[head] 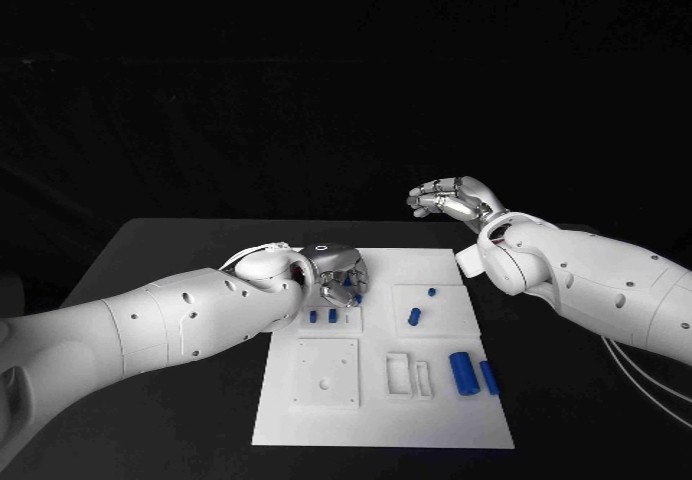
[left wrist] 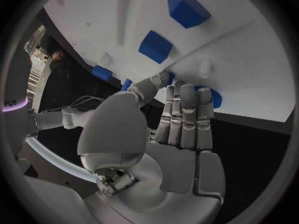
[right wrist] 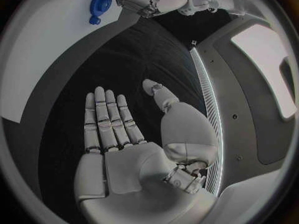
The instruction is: Assemble the parts on the task board
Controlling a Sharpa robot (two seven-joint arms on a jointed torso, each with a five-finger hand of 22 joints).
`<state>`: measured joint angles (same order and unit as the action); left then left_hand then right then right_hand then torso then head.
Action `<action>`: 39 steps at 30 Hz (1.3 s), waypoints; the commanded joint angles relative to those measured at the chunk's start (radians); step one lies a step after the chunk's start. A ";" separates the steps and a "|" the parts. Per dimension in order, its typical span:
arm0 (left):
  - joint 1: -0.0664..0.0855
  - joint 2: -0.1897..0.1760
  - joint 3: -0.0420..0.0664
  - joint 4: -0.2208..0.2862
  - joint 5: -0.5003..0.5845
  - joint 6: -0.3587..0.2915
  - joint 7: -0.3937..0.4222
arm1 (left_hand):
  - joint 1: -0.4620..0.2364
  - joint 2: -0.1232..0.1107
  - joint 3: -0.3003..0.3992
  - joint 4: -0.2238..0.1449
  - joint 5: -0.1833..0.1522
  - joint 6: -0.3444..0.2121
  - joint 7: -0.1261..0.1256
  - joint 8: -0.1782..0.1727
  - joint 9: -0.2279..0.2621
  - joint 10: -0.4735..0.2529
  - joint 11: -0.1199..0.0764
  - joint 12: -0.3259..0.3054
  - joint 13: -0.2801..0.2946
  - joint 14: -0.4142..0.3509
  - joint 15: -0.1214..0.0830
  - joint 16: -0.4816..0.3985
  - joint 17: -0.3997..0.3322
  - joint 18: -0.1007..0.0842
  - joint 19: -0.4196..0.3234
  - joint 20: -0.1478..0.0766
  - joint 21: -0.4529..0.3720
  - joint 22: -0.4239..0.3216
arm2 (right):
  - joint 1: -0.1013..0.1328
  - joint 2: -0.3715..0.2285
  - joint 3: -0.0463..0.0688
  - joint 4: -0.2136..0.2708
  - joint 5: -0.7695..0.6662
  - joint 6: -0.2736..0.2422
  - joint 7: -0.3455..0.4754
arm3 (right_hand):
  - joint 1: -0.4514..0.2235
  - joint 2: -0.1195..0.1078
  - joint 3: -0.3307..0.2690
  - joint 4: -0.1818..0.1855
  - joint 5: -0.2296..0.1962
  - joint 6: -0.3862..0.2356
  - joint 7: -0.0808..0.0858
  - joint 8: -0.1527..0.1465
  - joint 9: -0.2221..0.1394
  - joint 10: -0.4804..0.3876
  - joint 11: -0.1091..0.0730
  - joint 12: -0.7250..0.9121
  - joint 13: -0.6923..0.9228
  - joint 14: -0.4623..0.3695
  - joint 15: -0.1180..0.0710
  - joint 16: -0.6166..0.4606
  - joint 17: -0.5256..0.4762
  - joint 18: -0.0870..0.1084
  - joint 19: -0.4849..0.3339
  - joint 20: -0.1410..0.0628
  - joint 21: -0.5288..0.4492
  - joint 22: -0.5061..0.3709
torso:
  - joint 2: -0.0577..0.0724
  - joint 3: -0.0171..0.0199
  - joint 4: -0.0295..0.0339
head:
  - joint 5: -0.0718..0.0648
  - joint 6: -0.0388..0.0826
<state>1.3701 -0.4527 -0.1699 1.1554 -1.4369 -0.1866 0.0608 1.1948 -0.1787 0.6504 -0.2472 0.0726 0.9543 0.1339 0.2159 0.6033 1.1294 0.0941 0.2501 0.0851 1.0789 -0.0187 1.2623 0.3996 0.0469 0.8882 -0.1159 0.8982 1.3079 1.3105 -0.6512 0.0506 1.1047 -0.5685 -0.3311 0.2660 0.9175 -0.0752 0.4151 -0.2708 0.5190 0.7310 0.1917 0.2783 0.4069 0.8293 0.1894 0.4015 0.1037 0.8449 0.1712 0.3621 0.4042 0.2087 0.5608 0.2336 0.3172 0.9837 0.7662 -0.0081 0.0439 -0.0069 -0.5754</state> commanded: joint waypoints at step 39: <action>-0.021 0.007 -0.004 -0.001 -0.092 0.021 -0.031 | 0.032 0.087 0.031 -0.031 0.016 0.099 -0.032 0.043 -0.022 0.158 -0.055 -0.004 0.022 0.098 -0.054 0.073 0.008 0.052 0.067 -0.042 0.041 0.015 | 0.000 0.002 0.001 0.003 0.000 0.018 0.008 | -0.011 0.004 -0.008 0.000 0.004 -0.007 0.042 0.006 -0.002 0.005 0.005 0.007 -0.004 -0.001 0.004 0.001 -0.002 0.010 -0.005 0.007 -0.004 0.002 | -0.001 0.0001 0.0014 | -0.008 -0.007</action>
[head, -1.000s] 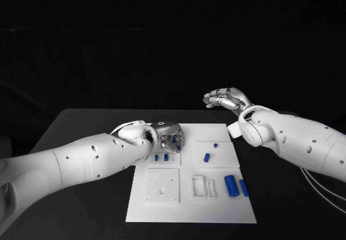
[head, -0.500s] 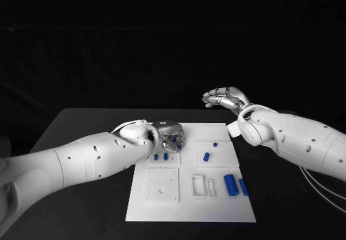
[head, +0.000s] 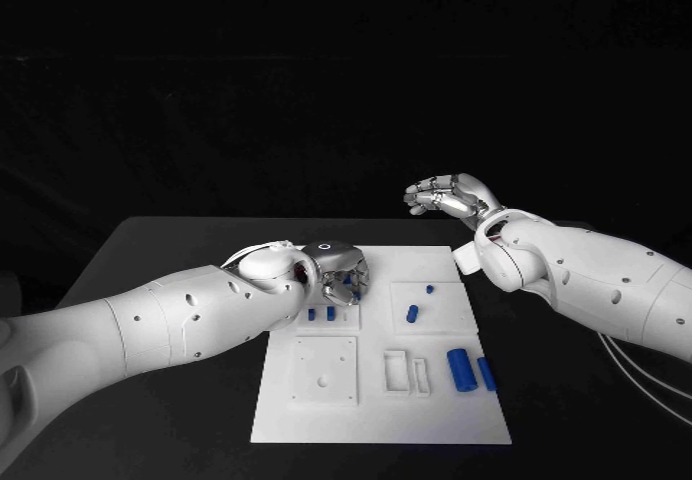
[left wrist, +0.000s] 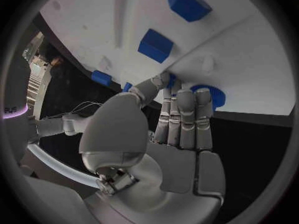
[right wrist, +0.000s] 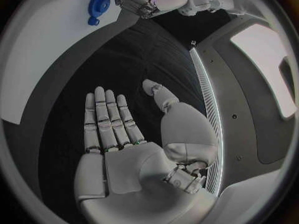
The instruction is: Assemble the parts on the task board
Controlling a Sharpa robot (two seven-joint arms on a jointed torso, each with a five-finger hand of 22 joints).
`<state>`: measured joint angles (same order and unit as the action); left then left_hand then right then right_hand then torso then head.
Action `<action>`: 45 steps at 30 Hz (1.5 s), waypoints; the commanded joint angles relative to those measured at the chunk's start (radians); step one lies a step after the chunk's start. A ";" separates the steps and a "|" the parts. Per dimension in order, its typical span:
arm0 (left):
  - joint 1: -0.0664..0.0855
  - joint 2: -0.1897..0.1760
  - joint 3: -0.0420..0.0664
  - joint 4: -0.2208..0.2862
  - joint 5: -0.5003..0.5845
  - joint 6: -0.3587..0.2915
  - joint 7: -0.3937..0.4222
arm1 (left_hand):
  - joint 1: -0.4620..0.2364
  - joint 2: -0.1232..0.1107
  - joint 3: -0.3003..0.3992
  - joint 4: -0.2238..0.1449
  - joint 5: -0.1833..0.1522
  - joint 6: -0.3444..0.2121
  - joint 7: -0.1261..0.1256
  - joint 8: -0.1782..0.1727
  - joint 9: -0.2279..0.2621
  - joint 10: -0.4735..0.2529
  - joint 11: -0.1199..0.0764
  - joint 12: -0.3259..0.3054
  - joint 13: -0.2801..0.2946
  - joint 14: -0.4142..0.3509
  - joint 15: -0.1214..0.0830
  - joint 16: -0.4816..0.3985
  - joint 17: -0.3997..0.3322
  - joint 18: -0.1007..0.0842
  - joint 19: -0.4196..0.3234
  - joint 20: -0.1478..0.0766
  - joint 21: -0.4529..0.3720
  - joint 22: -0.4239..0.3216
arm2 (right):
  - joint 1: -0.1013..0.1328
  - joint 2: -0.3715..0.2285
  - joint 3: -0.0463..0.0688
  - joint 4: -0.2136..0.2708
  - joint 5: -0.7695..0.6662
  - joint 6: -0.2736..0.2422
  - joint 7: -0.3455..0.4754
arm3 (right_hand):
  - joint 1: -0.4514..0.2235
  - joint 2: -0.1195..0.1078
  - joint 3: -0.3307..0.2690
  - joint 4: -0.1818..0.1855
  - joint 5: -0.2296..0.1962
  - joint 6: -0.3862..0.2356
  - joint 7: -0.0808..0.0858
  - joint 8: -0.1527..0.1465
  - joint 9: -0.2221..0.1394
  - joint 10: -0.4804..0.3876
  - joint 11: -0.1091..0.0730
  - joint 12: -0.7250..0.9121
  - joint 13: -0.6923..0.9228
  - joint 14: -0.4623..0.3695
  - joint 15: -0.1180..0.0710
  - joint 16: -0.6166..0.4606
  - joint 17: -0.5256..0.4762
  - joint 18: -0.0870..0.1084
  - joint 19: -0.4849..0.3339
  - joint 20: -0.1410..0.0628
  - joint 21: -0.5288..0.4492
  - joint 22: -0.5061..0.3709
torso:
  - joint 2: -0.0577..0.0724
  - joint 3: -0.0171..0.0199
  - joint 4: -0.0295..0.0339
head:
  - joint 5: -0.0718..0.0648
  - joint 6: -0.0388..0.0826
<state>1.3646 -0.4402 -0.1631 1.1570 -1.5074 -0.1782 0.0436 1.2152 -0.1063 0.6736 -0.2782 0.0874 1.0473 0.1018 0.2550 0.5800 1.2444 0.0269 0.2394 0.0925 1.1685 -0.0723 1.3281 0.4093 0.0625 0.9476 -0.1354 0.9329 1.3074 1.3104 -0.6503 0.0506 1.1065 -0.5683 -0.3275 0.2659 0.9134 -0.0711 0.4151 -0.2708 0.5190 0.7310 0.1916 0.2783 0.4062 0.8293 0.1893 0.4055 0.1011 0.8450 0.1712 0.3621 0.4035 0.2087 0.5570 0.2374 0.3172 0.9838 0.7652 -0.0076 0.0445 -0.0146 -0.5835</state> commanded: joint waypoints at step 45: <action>-0.025 -0.156 0.054 0.132 0.144 -0.059 0.034 | 0.008 0.007 0.028 0.000 -0.001 0.023 -0.006 0.011 -0.003 0.066 0.005 -0.006 0.026 0.035 -0.008 0.018 -0.003 0.035 0.037 -0.037 0.018 0.015 | -0.001 -0.004 0.001 0.000 0.000 0.013 0.008 | -0.009 0.001 -0.009 0.001 0.005 -0.007 0.041 0.007 -0.002 0.005 0.005 0.004 -0.004 -0.001 0.004 0.001 -0.003 0.012 -0.002 0.004 -0.004 0.002 | -0.001 -0.0012 0.0046 | 0.012 0.021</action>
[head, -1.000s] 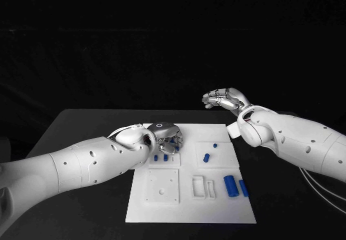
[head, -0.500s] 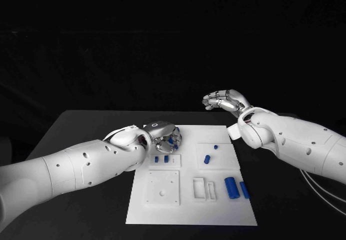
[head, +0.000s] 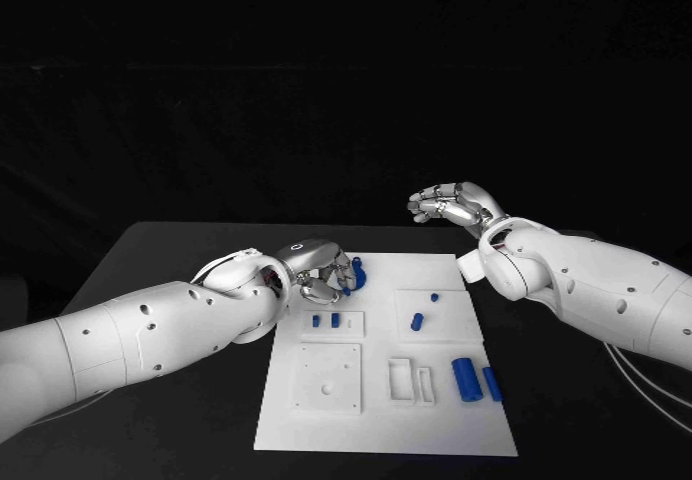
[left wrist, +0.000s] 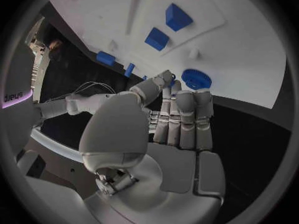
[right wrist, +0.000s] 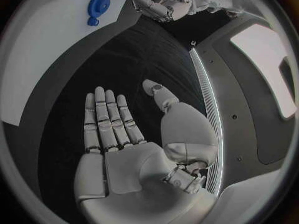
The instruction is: Assemble the parts on the task board
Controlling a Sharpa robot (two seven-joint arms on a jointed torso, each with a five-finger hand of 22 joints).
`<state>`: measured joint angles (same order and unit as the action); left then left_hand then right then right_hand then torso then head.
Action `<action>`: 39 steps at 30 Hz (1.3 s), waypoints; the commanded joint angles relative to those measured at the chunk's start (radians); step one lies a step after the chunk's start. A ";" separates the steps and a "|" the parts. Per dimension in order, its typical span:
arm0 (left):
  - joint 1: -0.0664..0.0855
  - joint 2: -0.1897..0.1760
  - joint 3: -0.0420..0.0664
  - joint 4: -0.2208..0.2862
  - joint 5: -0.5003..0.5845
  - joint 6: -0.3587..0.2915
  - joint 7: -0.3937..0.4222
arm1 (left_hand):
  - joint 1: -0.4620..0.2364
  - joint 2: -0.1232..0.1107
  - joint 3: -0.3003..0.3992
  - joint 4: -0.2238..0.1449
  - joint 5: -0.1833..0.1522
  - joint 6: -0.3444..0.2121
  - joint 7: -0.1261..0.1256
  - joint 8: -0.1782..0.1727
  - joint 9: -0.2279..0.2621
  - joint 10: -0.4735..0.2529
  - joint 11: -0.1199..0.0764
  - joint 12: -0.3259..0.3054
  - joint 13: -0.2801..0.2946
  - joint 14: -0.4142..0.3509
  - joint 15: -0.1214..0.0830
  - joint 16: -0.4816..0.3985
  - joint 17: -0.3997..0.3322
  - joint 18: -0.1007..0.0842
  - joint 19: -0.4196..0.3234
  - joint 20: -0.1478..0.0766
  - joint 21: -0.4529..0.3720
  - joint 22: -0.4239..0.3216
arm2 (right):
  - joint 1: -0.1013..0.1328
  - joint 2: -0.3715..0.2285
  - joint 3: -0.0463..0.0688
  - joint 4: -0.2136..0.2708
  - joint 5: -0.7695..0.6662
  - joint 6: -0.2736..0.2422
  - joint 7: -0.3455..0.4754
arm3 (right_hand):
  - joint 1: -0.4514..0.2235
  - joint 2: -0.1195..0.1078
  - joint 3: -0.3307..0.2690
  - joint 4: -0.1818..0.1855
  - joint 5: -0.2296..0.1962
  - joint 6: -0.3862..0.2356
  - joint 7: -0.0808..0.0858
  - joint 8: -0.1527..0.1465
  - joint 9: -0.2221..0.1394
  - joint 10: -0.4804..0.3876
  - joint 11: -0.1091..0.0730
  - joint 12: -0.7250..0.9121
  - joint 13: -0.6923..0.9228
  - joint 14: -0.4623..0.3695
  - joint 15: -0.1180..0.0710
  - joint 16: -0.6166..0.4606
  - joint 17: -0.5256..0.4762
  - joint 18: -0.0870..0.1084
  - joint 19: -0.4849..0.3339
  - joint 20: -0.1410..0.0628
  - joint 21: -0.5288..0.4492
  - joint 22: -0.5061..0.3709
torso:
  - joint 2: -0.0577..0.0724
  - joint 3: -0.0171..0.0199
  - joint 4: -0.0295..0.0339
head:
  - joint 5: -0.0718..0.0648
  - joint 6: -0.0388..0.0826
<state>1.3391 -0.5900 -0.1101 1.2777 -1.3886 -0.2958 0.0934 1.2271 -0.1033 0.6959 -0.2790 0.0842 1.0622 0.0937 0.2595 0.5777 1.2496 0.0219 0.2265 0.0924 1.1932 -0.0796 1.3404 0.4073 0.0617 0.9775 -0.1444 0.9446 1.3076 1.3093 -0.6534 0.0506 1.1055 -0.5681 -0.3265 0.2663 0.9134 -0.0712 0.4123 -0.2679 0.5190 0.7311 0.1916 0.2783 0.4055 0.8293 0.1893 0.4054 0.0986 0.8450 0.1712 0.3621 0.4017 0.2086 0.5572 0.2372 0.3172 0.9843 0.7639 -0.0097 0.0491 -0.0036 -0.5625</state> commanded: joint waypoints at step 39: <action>0.001 -0.056 0.001 0.003 0.011 0.078 -0.030 | -0.002 0.005 0.008 -0.003 -0.003 0.010 0.001 0.007 -0.003 0.065 0.009 0.002 0.030 0.014 -0.002 0.010 -0.001 0.036 0.009 -0.031 0.009 0.016 | -0.001 -0.003 0.001 0.001 0.000 0.014 0.008 | -0.009 0.001 -0.006 -0.002 0.006 -0.007 0.042 0.007 -0.002 0.005 0.005 0.006 -0.005 -0.001 0.004 0.002 -0.003 0.013 -0.003 0.005 -0.004 0.002 | 0.001 0.0014 -0.0036 | 0.003 -0.003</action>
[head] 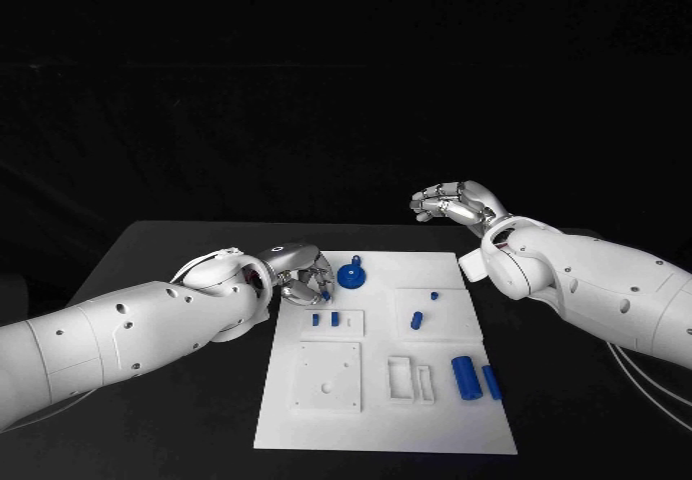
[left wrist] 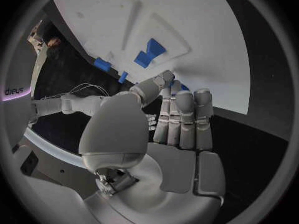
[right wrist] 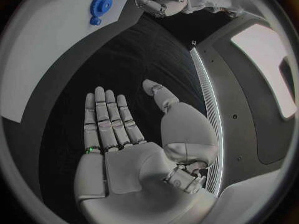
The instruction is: Assemble the parts on the task board
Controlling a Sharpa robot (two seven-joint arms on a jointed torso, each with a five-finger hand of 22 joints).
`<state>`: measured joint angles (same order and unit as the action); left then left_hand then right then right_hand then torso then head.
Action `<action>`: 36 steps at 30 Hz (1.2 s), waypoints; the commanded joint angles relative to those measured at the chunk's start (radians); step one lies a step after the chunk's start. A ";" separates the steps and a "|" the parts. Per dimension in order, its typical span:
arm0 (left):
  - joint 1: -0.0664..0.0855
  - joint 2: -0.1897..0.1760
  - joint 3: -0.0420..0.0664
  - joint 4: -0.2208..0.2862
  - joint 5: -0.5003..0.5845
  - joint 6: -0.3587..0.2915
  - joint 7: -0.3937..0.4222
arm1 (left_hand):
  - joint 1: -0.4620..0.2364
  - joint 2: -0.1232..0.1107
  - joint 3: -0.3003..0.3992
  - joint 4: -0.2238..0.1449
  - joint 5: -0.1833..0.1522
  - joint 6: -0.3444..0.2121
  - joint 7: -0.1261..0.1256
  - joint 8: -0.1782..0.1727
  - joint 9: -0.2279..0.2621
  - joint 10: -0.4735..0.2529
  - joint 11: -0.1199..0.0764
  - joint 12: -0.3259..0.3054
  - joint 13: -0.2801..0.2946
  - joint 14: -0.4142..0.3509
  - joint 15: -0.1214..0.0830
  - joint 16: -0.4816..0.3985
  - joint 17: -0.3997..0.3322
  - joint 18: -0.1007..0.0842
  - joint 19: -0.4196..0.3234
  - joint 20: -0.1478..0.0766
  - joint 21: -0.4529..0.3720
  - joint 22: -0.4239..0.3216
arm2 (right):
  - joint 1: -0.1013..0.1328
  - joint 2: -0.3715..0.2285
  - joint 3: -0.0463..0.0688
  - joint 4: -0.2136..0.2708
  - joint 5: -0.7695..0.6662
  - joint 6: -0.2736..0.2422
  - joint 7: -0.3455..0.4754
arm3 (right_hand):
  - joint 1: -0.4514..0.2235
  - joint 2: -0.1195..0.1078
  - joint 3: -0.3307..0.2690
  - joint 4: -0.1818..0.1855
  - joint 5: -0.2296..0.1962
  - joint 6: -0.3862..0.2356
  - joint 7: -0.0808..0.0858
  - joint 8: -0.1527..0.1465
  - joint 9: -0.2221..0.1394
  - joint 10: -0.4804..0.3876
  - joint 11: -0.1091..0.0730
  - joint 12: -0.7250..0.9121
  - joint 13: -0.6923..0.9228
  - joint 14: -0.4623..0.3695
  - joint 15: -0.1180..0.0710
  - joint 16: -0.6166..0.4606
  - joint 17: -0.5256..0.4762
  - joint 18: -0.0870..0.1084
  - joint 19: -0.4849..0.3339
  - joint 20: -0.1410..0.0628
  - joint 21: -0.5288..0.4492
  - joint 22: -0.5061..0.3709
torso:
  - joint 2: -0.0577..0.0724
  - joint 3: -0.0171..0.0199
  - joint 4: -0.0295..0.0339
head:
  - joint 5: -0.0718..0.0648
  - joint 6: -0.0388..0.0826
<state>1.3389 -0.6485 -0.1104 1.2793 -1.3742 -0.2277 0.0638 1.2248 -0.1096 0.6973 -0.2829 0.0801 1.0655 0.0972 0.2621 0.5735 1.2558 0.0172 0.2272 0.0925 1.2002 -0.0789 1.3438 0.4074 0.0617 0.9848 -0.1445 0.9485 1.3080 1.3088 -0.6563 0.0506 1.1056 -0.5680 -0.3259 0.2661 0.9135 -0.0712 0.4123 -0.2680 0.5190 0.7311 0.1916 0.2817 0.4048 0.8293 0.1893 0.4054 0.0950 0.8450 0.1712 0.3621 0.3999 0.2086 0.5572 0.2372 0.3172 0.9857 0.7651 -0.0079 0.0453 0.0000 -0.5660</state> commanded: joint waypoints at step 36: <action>0.001 0.024 0.000 -0.010 -0.107 0.067 -0.035 | 0.002 0.010 0.008 0.000 -0.001 0.008 -0.003 0.005 0.000 0.062 0.014 -0.003 0.032 0.005 -0.003 0.007 -0.001 0.035 0.002 -0.031 0.007 0.016 | 0.000 -0.003 0.000 0.003 0.000 0.014 0.008 | -0.009 0.002 -0.007 -0.002 0.005 -0.007 0.042 0.004 -0.002 0.005 0.005 0.007 -0.004 -0.001 0.004 0.003 -0.003 0.015 -0.003 0.007 -0.004 0.002 | 0.000 -0.0002 0.0001 | -0.001 -0.003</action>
<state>1.3410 -0.6266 -0.1087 1.2695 -1.4404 -0.1951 0.0397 1.2250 -0.1039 0.7004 -0.2809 0.0761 1.0680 0.0944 0.2610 0.5742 1.3217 0.0232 0.2320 0.1286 1.2017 -0.0774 1.3483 0.4074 0.0623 0.9864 -0.1424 0.9523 1.3075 1.3088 -0.6592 0.0505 1.1069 -0.5680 -0.3252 0.2661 0.9134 -0.0712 0.4096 -0.2707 0.5190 0.7311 0.1916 0.2815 0.4040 0.8293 0.1893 0.4054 0.0923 0.8450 0.1712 0.3621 0.3982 0.2086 0.5572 0.2372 0.3172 0.9863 0.7650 -0.0078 0.0451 -0.0006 -0.5683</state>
